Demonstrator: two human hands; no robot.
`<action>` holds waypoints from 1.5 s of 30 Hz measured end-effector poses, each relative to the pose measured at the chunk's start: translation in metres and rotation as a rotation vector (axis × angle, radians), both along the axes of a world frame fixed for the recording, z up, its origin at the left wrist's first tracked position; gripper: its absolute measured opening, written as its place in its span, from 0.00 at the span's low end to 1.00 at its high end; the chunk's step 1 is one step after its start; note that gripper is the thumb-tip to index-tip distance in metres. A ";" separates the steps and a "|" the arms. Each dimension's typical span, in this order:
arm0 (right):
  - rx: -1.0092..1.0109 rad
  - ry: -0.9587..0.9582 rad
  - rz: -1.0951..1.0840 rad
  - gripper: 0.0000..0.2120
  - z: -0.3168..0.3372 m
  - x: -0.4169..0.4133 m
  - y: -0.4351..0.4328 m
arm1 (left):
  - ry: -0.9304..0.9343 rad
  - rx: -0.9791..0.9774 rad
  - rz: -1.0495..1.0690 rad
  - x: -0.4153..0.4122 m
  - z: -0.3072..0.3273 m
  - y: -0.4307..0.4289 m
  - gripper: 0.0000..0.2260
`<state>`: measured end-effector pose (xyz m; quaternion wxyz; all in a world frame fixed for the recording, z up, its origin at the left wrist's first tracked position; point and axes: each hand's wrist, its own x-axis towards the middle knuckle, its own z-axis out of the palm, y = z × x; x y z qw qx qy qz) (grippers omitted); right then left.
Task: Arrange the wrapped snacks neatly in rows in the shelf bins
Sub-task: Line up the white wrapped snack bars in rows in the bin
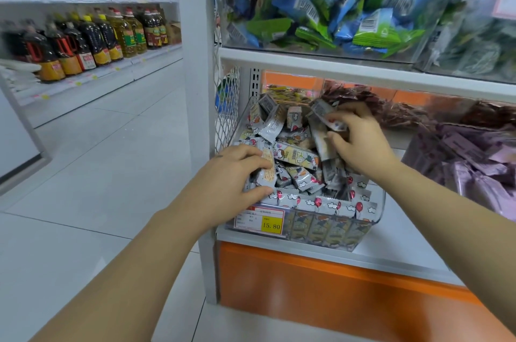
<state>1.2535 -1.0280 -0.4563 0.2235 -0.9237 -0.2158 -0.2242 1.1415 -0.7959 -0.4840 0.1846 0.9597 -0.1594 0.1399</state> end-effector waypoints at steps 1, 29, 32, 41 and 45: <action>-0.077 0.053 -0.005 0.18 0.001 0.008 0.001 | 0.001 0.002 0.000 0.000 0.000 0.000 0.22; -0.232 0.200 0.153 0.28 0.008 0.035 -0.019 | -0.006 0.007 0.001 0.002 -0.004 0.001 0.22; -0.188 0.181 0.112 0.27 0.007 0.037 -0.018 | -0.005 0.000 -0.001 0.001 -0.004 0.001 0.22; -0.243 0.292 0.177 0.34 0.005 0.037 -0.019 | -0.007 0.002 -0.004 0.001 -0.004 0.001 0.22; -0.196 0.254 0.198 0.36 0.008 0.026 -0.022 | -0.006 -0.010 -0.016 -0.002 -0.003 0.001 0.22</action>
